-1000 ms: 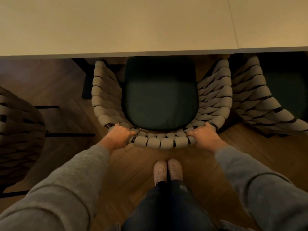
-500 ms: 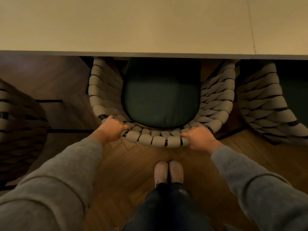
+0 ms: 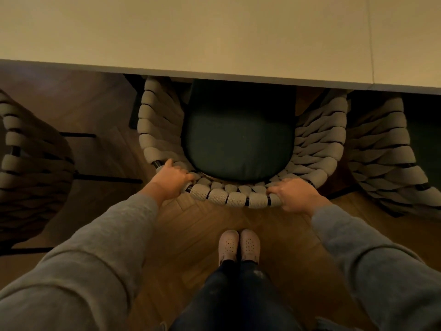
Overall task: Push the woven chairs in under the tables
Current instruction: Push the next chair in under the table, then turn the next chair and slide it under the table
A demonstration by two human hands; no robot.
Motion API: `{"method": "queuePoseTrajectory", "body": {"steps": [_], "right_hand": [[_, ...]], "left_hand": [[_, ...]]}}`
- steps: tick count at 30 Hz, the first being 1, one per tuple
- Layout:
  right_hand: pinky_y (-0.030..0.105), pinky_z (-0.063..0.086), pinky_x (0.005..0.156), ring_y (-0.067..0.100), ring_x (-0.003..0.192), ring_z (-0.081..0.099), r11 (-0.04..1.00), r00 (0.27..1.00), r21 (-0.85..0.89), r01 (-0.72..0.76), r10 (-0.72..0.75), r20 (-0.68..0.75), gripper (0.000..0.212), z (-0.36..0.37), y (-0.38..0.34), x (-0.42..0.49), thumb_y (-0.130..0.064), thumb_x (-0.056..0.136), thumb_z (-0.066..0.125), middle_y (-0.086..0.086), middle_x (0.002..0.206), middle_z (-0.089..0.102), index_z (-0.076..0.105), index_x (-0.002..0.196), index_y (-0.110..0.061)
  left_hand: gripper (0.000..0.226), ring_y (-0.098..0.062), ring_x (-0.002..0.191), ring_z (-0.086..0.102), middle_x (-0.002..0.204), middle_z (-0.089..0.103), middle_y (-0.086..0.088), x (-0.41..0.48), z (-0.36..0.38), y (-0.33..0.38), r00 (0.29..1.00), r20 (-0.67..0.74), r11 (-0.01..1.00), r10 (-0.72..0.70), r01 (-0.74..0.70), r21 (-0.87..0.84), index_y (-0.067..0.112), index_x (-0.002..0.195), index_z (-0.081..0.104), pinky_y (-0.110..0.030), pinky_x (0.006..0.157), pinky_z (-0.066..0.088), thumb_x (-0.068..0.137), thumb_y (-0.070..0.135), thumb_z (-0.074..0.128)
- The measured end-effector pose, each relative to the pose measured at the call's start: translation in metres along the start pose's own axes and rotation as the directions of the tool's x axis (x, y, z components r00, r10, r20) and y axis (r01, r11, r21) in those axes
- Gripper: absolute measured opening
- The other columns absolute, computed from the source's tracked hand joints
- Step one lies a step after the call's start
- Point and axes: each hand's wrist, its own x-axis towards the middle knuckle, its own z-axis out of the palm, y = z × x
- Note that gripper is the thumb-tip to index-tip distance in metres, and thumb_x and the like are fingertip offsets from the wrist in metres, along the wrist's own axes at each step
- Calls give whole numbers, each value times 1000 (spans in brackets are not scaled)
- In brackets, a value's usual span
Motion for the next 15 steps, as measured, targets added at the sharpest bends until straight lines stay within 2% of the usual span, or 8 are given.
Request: {"method": "queuePoseTrajectory", "body": {"steps": [2,4,6,9,12,15], "right_hand": [[32,49,90,13,99,58,999,1000,33,4,-4,24,29,-1,-1,2,-33,82,66,-10,102,62,59,110,-34],[34,49,91,15,102,59,999,997,51,10,-14,80,35,-1,-4,5,-43,81,68,-8,105,62,57,113,-33],[36,47,94,16,106,57,999,987,54,-4,-5,161,57,-2,-7,4,-59,77,67,-5,114,61,53,125,-32],[37,42,101,18,117,52,997,975,71,-39,22,221,85,-1,-11,0,-80,71,56,-3,131,55,40,140,-33],[39,42,105,19,126,48,985,981,156,-67,37,192,106,-9,-17,2,-98,59,34,-3,143,47,26,147,-40],[36,41,105,19,128,46,988,996,154,29,-42,82,102,-32,-48,31,-95,65,28,-1,144,45,23,149,-38]], "left_hand": [[51,-24,135,38,140,49,-2,-3,4,3,998,9,998,-60,60,18,29,142,36,-55,115,13,94,32,52],[66,-26,141,28,148,39,-6,-9,9,8,991,37,991,-129,130,-23,27,150,24,-58,116,5,93,33,57],[83,-27,144,22,152,33,-9,-19,12,14,988,45,987,-147,149,-56,24,153,13,-59,117,3,88,35,64],[89,-25,148,11,157,22,-8,-40,22,18,991,-48,982,-126,118,-148,24,154,9,-55,119,1,86,38,66],[86,-23,149,-2,162,5,-7,-63,34,10,974,-161,953,-161,111,-283,26,155,7,-48,121,0,89,42,61],[81,-24,149,-6,162,-4,-8,-99,65,-6,917,-227,885,-327,213,-413,26,155,8,-47,121,1,92,44,56]]}}
